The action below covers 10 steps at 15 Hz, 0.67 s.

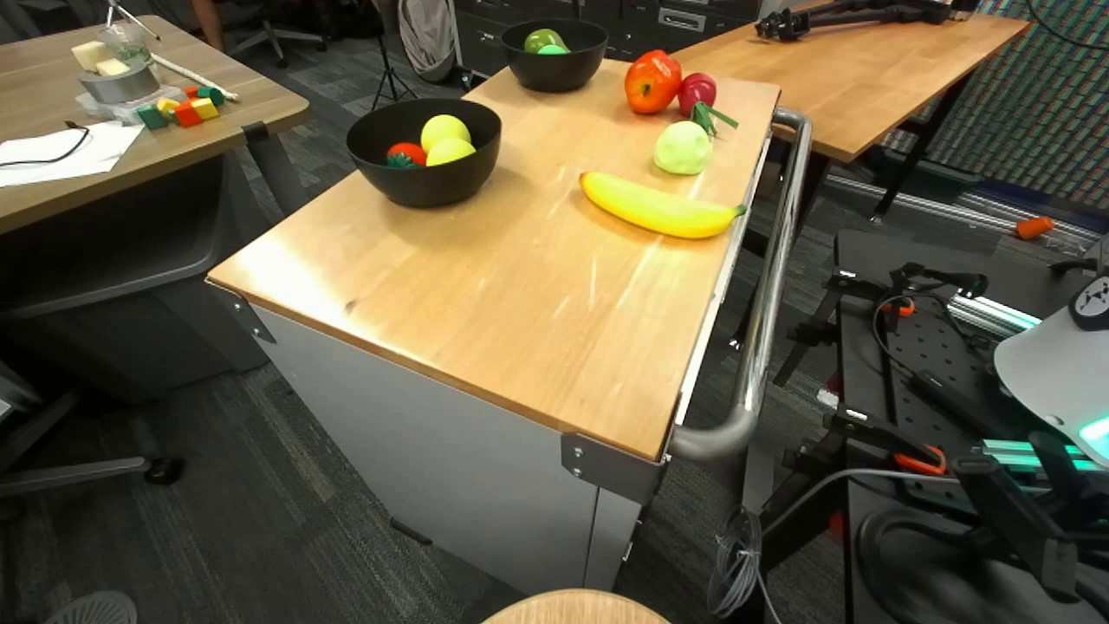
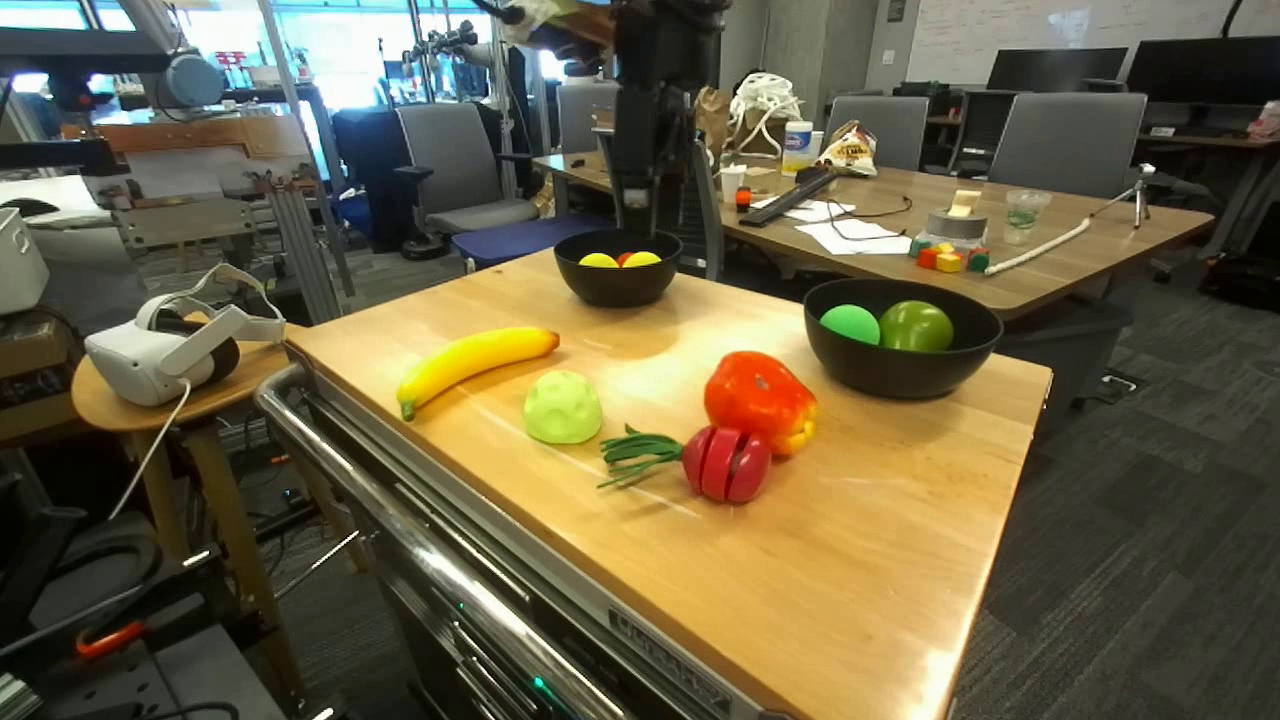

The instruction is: Put the fruits in both bowls

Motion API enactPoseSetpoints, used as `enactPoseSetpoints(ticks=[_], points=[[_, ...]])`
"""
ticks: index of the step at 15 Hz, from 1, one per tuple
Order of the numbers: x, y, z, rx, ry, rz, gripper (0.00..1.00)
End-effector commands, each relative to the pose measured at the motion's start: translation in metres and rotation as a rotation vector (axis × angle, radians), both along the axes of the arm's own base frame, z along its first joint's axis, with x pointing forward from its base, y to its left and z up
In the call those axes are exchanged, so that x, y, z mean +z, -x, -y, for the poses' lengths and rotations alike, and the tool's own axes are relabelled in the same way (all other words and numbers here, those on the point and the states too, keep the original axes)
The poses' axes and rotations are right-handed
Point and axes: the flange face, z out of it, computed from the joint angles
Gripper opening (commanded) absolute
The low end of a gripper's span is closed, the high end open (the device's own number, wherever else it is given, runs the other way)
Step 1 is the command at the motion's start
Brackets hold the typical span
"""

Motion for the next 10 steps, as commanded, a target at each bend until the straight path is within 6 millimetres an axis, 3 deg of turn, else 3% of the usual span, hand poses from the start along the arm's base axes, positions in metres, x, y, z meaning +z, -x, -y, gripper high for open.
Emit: enactPoseSetpoints(ticks=[1, 3, 4, 7, 10], points=[[-0.015, 0.053, -0.015, -0.059, -0.124, 0.060, 1.00], [-0.027, 0.076, -0.006, -0.028, -0.198, 0.126, 1.00], [-0.028, 0.043, -0.013, -0.044, -0.138, 0.054, 1.00], [-0.037, 0.068, -0.003, -0.038, -0.176, 0.080, 1.00], [-0.047, 0.074, -0.013, 0.070, -0.180, 0.011, 1.00]])
